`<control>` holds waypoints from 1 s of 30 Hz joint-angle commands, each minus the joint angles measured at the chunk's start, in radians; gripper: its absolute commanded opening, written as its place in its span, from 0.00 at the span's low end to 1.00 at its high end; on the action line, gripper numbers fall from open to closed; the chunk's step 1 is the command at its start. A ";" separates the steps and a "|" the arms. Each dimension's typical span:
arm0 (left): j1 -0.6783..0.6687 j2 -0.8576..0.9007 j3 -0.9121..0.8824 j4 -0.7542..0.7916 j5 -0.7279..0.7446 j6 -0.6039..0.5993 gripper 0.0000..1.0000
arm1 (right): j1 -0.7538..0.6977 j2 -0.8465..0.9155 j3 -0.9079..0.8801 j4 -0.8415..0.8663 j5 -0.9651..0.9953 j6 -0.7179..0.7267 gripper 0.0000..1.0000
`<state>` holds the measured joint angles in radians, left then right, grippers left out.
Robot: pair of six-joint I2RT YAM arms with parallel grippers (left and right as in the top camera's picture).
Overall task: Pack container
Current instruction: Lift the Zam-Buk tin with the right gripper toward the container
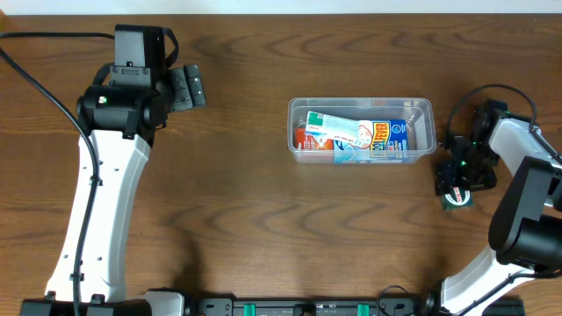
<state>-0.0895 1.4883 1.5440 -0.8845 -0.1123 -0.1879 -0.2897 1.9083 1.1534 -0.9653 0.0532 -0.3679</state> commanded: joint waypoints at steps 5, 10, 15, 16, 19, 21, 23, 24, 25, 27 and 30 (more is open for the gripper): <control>0.002 0.002 0.001 -0.001 -0.012 -0.016 0.98 | -0.010 0.009 0.001 0.058 -0.089 0.039 0.60; 0.002 0.002 0.001 -0.001 -0.012 -0.016 0.98 | -0.010 0.009 0.001 0.068 -0.156 0.039 0.56; 0.002 0.002 0.001 -0.001 -0.012 -0.016 0.98 | -0.010 0.009 0.001 0.064 -0.190 0.040 0.59; 0.002 0.002 0.001 -0.001 -0.012 -0.016 0.98 | -0.010 0.009 0.001 0.065 -0.190 0.040 0.61; 0.002 0.002 0.001 -0.001 -0.012 -0.016 0.98 | -0.010 0.009 0.003 0.077 -0.188 0.079 0.33; 0.002 0.002 0.001 -0.001 -0.012 -0.016 0.98 | -0.010 0.009 0.013 0.079 -0.188 0.124 0.35; 0.002 0.002 0.001 -0.001 -0.012 -0.016 0.98 | -0.010 0.008 0.034 0.060 -0.187 0.150 0.38; 0.002 0.002 0.001 -0.001 -0.012 -0.016 0.98 | -0.010 0.008 0.051 0.041 -0.187 0.159 0.40; 0.002 0.002 0.001 -0.001 -0.012 -0.016 0.98 | -0.010 0.008 0.073 0.018 -0.184 0.167 0.41; 0.002 0.002 0.001 -0.001 -0.012 -0.016 0.98 | -0.010 0.008 0.123 -0.035 -0.180 0.174 0.42; 0.002 0.002 0.001 -0.001 -0.012 -0.016 0.98 | -0.010 0.005 0.216 -0.121 -0.180 0.197 0.41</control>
<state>-0.0895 1.4883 1.5440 -0.8848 -0.1123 -0.1879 -0.2897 1.9160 1.2907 -1.0664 -0.1047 -0.2165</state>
